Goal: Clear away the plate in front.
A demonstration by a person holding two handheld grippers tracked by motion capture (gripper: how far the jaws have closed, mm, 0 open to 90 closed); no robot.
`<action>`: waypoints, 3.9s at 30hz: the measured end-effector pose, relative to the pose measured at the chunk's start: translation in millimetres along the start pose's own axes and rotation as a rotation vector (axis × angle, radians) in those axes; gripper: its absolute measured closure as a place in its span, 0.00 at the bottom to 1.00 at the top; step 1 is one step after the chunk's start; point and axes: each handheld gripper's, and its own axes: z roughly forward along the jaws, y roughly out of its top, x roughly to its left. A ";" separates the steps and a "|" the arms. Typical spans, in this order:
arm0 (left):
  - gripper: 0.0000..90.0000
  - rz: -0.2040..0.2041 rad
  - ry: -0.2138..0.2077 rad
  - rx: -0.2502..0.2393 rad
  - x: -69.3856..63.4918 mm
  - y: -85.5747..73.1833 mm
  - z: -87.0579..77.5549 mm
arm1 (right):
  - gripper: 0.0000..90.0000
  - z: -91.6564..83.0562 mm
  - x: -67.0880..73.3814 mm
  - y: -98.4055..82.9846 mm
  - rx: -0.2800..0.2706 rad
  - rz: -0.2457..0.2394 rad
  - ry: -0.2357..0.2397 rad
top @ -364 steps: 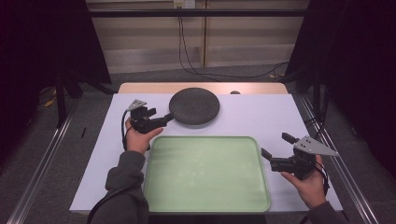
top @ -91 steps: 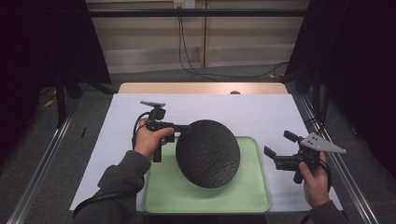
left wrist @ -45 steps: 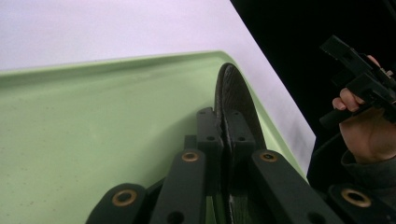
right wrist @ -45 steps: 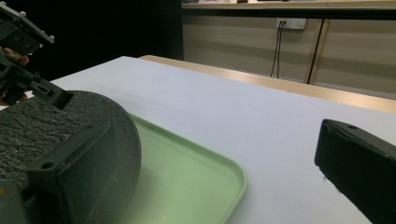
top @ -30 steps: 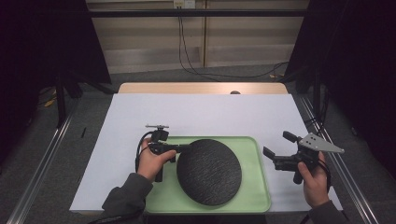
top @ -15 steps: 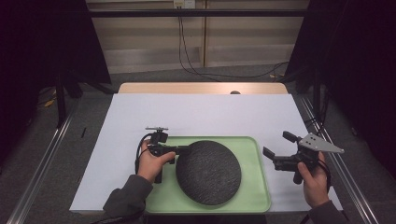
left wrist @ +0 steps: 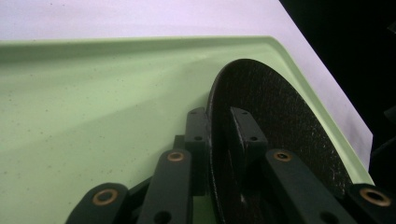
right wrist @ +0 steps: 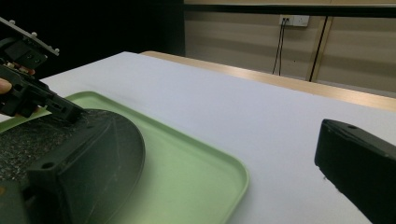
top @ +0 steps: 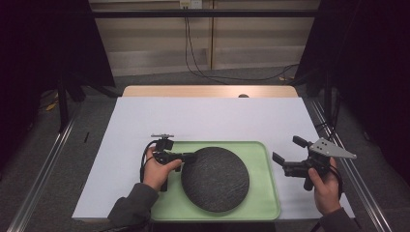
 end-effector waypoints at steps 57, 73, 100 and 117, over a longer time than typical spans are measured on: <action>0.08 0.157 0.045 -0.255 -2.9 7.5 -47.9 | 0.00 5.6 1.6 -1.0 0.016 -0.022 0.023; 0.03 0.227 0.043 -0.326 0.4 5.1 -78.8 | 0.00 5.3 3.4 -0.9 0.021 -0.035 0.032; 0.04 0.276 0.090 -0.402 30.4 -7.9 -127.0 | 0.00 6.8 1.0 -1.8 0.030 -0.040 0.010; 0.05 0.280 0.131 -0.412 52.4 -17.1 -142.7 | 0.00 6.4 -1.1 -2.6 0.040 -0.045 -0.008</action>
